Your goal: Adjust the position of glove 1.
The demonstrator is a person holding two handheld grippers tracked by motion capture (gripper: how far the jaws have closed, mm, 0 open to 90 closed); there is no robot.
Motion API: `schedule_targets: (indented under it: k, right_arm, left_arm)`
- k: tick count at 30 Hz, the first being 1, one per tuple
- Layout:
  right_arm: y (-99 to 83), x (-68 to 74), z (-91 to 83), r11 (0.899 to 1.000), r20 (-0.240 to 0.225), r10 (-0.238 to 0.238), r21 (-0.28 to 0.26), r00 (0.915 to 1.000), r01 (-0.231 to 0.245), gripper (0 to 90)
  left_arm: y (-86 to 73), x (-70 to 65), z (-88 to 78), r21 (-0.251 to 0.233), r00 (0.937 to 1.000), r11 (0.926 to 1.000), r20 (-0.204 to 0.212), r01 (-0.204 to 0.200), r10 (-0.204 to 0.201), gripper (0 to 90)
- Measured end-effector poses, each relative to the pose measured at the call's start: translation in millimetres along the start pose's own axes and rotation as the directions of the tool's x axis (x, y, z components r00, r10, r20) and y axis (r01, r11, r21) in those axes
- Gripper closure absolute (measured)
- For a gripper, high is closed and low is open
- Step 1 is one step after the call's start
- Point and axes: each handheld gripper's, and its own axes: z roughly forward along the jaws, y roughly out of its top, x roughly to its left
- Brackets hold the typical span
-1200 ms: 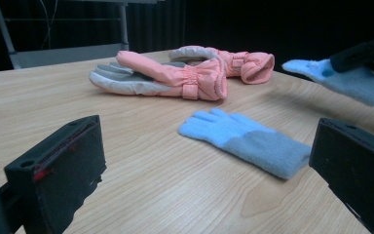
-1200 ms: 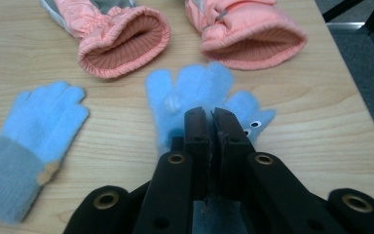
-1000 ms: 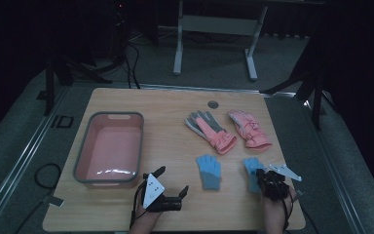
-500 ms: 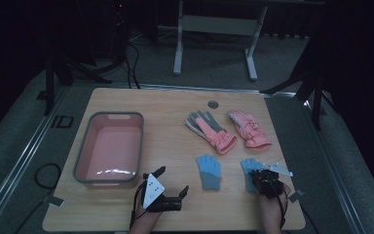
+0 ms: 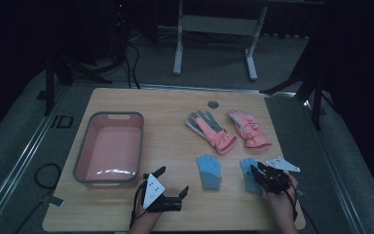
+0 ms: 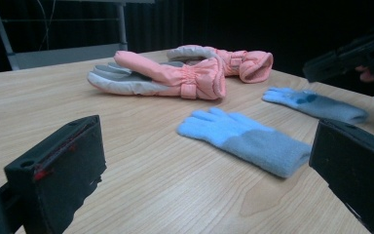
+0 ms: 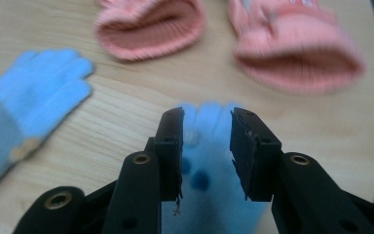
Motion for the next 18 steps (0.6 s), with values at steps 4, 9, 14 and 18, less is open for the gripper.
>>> schedule_targets:
  k: [4, 9, 14, 18]
  right_arm:
    - [-0.4, -12.8, -5.2, 0.99, -0.152, -0.138, -0.022, 0.9787, 0.136, 66.3]
    - [-8.9, -32.6, -5.1, 0.989, -0.192, -0.138, 0.027, 0.9717, 0.146, 65.4]
    - [-21.6, -38.3, -1.4, 0.995, -0.206, -0.081, 0.041, 0.9751, 0.091, 62.8]
    - [-25.3, -35.1, 3.9, 0.995, -0.222, -0.078, 0.045, 0.9719, 0.09, 60.7]
  left_arm:
    - [0.0, 0.1, -0.1, 0.0, 1.0, 1.0, -0.001, 0.001, -0.001, 0.0]
    - [0.0, 0.3, -0.1, 0.002, 1.0, 1.0, -0.003, 0.002, -0.002, 0.0]
    - [0.0, 0.4, 0.1, 0.001, 1.0, 1.0, -0.004, 0.005, -0.005, 0.0]
    - [0.1, 0.4, 0.3, 0.002, 1.0, 1.0, -0.001, 0.005, -0.005, 0.0]
